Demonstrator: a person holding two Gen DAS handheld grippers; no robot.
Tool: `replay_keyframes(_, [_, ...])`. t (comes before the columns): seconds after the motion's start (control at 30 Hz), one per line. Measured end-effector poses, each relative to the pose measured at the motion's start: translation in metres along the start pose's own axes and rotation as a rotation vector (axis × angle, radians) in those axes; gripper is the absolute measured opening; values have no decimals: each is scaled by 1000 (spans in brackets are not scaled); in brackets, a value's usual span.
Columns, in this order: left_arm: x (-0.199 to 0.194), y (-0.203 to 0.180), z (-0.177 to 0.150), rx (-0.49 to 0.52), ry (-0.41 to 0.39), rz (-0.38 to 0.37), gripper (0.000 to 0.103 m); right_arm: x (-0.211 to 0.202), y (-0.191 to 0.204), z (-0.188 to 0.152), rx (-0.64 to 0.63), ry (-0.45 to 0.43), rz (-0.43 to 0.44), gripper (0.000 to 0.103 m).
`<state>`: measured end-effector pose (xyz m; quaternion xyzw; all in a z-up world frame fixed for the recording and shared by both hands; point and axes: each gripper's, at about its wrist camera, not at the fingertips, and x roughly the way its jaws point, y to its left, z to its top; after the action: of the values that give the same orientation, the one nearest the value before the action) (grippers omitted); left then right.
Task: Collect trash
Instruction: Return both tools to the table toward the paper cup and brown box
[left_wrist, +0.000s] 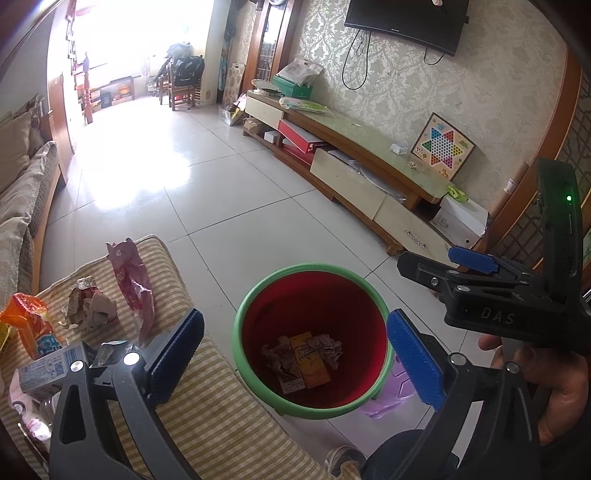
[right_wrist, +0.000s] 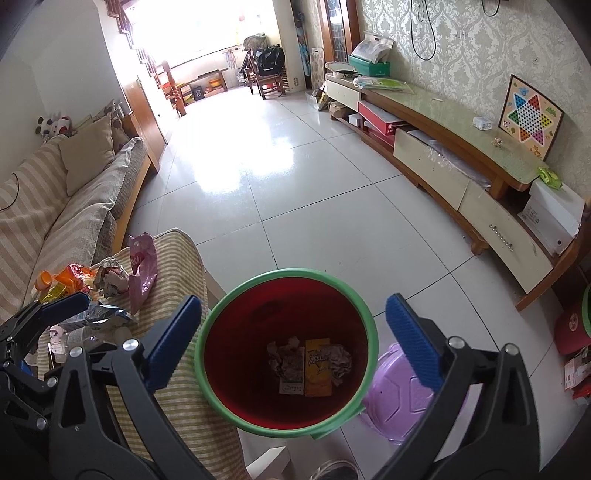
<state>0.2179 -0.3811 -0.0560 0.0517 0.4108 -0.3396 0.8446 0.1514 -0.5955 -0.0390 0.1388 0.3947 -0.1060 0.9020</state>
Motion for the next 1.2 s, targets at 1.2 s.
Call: replay_keyframes(1.2, [-209, 203, -146, -342, -123, 305, 95, -54, 247, -71, -323, 32, 213, 98])
